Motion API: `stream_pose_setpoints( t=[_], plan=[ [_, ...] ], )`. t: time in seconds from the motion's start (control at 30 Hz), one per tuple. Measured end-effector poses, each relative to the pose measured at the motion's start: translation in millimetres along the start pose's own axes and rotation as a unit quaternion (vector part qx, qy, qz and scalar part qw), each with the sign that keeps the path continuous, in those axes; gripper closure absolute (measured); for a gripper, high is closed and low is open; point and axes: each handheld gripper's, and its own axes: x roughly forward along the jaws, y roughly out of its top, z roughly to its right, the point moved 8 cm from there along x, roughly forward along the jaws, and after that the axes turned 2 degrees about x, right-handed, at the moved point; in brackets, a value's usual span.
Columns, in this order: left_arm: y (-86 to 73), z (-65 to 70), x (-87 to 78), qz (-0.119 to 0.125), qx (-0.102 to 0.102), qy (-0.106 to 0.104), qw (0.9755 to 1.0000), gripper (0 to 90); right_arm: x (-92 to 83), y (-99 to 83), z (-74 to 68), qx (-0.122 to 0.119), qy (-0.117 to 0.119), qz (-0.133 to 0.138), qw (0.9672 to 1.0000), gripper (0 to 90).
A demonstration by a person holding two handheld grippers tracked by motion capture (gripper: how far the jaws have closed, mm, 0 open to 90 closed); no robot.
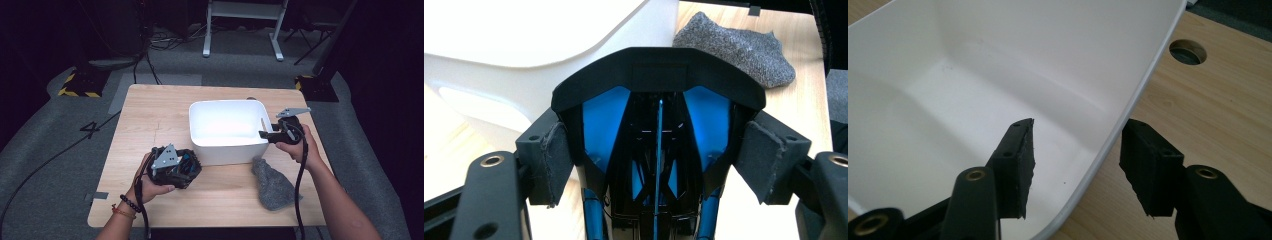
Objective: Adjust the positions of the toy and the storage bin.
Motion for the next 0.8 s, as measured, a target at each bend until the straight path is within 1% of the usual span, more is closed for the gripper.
stream_pose_setpoints(
  t=[0.07,0.2,0.4,0.53,0.63,0.67,0.77,0.8],
  plan=[
    [-3.0,0.9,-2.7,-0.005,0.001,0.003,1.0000,25.1,-2.6,-4.7,-2.7,0.008,-0.003,0.003,1.0000,45.5],
    [-5.9,-0.5,-9.5,-0.001,-0.007,0.008,0.9999,25.1,-7.9,-11.3,-7.5,0.012,-0.008,0.005,0.9999,44.2],
    [-3.3,-8.8,-19.2,0.006,-0.013,0.019,0.9997,25.1,-14.4,-18.3,-12.6,0.020,-0.001,0.005,0.9998,41.5],
    [-1.2,-13.2,-23.1,0.015,-0.019,0.026,0.9994,25.1,-17.2,-21.5,-15.2,0.022,0.002,0.012,0.9997,39.0],
    [-0.4,-16.7,-24.5,0.015,-0.019,0.031,0.9992,25.1,-18.4,-22.8,-15.6,0.024,0.005,0.013,0.9996,36.1],
    [0.2,-18.2,-25.4,0.016,-0.020,0.033,0.9991,25.1,-18.6,-23.1,-15.2,0.024,0.004,0.012,0.9996,33.8],
    [2.1,-22.4,-29.4,0.021,-0.023,0.038,0.9988,25.0,-21.2,-22.1,-12.8,0.022,-0.001,0.018,0.9996,30.4],
    [2.8,-23.7,-30.8,0.023,-0.023,0.040,0.9987,25.0,-23.8,-20.3,-11.7,0.020,-0.002,0.025,0.9995,29.2]
  ],
)
